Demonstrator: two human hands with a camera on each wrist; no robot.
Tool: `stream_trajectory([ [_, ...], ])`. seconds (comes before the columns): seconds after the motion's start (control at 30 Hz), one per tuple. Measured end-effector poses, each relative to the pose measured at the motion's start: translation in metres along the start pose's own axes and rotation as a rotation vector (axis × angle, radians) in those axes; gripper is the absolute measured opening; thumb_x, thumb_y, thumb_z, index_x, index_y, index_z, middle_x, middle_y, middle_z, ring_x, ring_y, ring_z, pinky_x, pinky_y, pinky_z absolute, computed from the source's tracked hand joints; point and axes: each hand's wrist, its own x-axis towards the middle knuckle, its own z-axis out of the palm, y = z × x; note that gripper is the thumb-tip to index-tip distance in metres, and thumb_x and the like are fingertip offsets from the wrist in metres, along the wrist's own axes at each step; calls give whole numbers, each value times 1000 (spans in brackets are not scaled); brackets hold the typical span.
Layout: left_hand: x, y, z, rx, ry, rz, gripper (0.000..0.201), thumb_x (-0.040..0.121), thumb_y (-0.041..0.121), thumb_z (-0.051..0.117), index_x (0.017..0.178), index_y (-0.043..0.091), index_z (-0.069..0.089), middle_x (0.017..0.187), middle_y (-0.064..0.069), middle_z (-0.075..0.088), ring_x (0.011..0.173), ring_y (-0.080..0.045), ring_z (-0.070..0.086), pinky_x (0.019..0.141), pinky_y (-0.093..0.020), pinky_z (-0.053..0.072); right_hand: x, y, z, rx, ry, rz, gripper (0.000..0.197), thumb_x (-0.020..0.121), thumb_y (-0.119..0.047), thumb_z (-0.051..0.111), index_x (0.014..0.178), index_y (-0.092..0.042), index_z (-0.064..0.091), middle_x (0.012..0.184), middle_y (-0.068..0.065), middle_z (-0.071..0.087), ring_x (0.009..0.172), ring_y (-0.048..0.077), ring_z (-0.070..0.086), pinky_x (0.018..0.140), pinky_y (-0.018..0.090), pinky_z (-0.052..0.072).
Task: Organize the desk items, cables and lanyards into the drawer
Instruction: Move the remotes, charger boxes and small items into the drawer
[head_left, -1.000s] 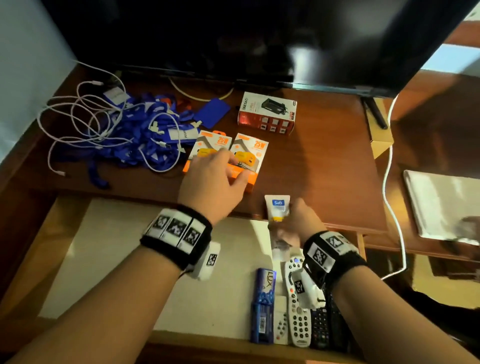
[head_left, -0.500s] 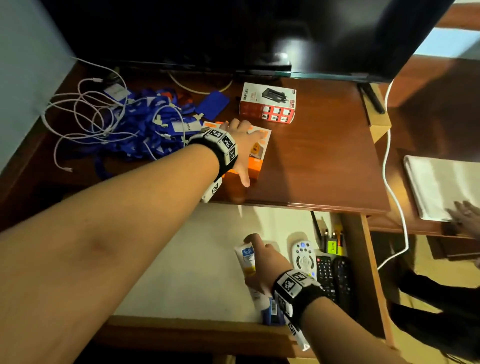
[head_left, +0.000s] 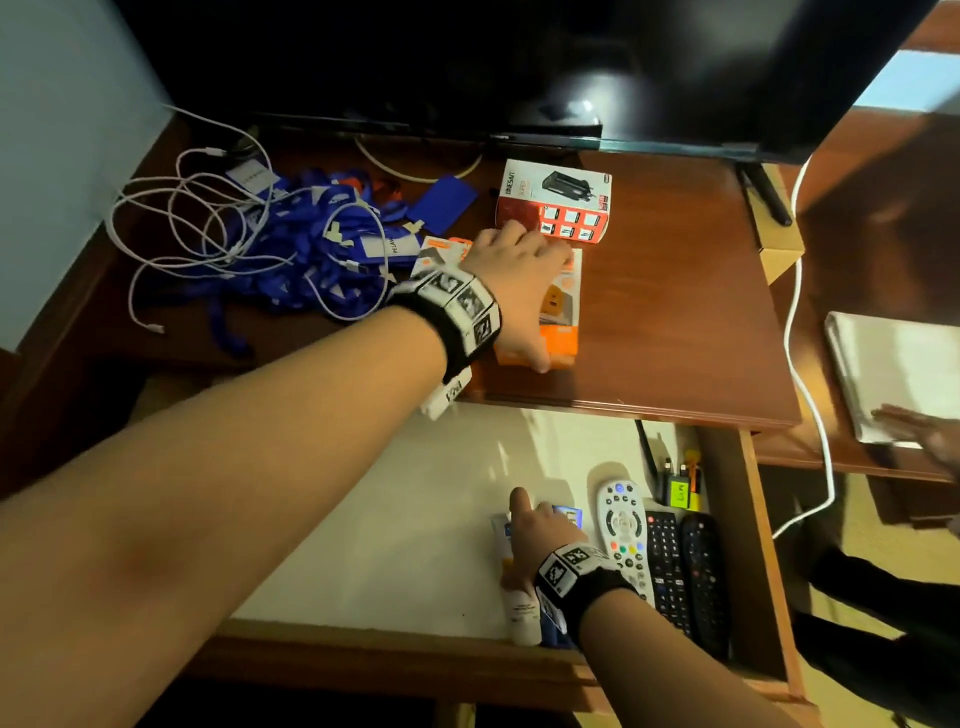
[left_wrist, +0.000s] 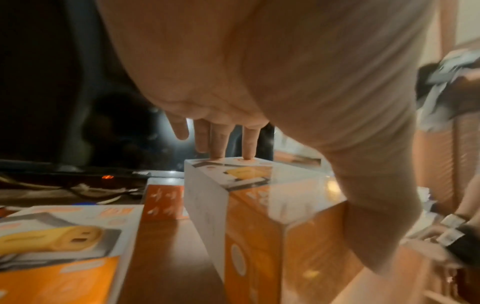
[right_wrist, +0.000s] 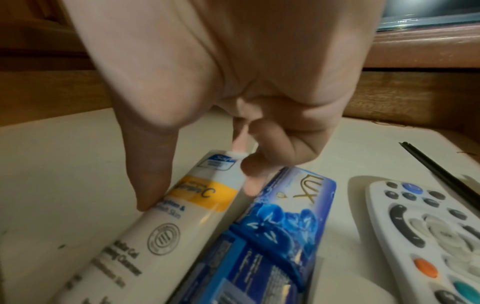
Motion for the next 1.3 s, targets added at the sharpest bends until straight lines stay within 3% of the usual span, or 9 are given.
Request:
stream_trajectory([
  [0.2,-114,36,25,-105,125,2,121,48,82,68,150,26,34,145,0,39,131,-26,36,110,-45,34,7,11,-7,-128,13,-15,79,80,-38,84,143,-15,41,137,14,43,129,37,49,105,47,49],
  [0.37,-193,34,77,-223,-155,-115,126,51,91,59,154,30,23,150,6,29,131,-22,30,113,-44,32,7,29,-31,-16,-37,-41,50,83,-31,78,128,-22,59,127,8,63,109,29,66,89,35,56],
  [0.57,-194,30,142,-261,-448,-65,128,59,78,76,158,35,8,164,4,13,150,-29,11,123,-52,19,-6,37,-122,-12,148,11,18,94,-24,57,108,-19,67,115,4,71,108,27,67,82,29,50],
  [0.7,-177,43,180,-138,-599,4,135,59,69,86,159,30,4,165,-5,10,150,-45,12,119,-63,27,-16,9,-188,-37,219,-201,11,85,-16,62,78,-24,59,90,5,72,91,30,67,76,31,52],
  [0.8,-166,54,187,-81,-575,14,138,58,70,87,159,25,5,160,-8,14,139,-40,24,110,-58,39,-20,-25,-220,80,425,-385,12,87,-20,70,93,-27,63,82,-11,59,81,16,57,68,22,41],
  [0.93,-158,67,188,-44,-564,22,139,55,69,90,158,23,7,159,-11,13,135,-41,30,107,-58,41,10,-69,-238,30,503,-401,71,79,-45,80,140,-35,44,128,3,49,115,25,54,97,41,51],
  [1.07,-163,67,189,-138,-572,22,123,64,54,93,155,24,15,157,-11,17,131,-41,34,107,-56,43,45,-95,-246,-48,414,-341,117,65,-59,88,157,-41,19,163,9,24,149,35,27,116,57,37],
  [1.2,-174,50,182,-360,-482,-78,87,85,49,76,153,33,24,158,-4,26,132,-38,38,110,-53,42,72,-100,-253,-113,352,-284,137,58,-65,90,161,-38,4,172,8,-3,158,35,-1,123,61,22],
  [1.3,-186,25,156,-524,-333,-254,58,91,54,62,142,37,41,143,5,46,128,-25,47,106,-45,46,76,-95,-256,-119,372,-279,136,54,-68,89,160,-38,10,168,5,14,154,34,15,119,57,31],
])
